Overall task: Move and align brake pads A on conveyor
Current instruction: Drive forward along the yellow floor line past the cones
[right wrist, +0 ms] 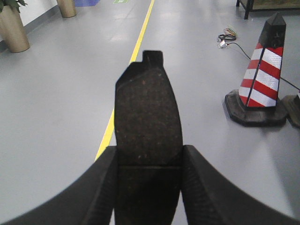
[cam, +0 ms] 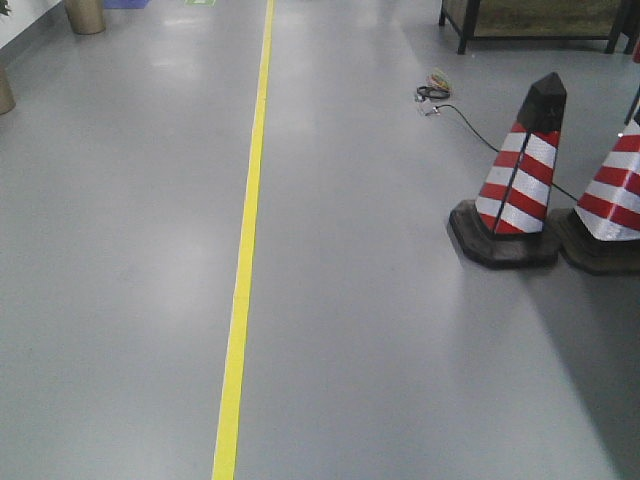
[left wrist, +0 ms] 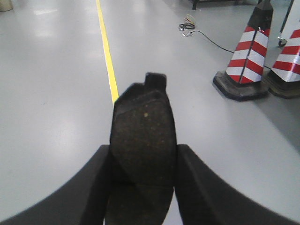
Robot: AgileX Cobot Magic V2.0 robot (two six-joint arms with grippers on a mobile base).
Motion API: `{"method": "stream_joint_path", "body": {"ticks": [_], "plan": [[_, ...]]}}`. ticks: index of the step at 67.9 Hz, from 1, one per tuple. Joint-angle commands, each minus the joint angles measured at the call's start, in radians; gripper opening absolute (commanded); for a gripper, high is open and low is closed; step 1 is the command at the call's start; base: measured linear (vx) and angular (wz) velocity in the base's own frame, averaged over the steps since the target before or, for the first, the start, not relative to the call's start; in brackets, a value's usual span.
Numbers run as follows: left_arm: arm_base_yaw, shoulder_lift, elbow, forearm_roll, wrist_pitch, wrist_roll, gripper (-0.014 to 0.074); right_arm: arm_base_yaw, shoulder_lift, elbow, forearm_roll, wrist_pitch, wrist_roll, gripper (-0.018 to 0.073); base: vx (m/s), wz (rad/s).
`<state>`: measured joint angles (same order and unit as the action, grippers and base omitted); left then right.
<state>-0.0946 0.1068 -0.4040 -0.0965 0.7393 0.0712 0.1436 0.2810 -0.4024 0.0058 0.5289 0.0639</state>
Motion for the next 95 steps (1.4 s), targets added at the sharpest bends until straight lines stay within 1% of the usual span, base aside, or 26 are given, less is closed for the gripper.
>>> {"method": "stream_joint_path", "body": {"ticks": [1, 56, 95], "plan": [[-0.007, 0.015, -0.029, -0.011, -0.093, -0.01, -0.0006, -0.002, 0.009, -0.03, -0.006, -0.096, -0.01, -0.0004, 0.68, 0.02], [-0.007, 0.015, -0.029, -0.011, -0.093, -0.01, -0.0006, -0.002, 0.009, -0.03, -0.006, -0.094, -0.01, -0.0004, 0.62, -0.03], [-0.007, 0.015, -0.029, -0.011, -0.093, -0.01, -0.0006, -0.002, 0.009, -0.03, -0.006, -0.094, -0.01, -0.0004, 0.51, -0.02]]}}
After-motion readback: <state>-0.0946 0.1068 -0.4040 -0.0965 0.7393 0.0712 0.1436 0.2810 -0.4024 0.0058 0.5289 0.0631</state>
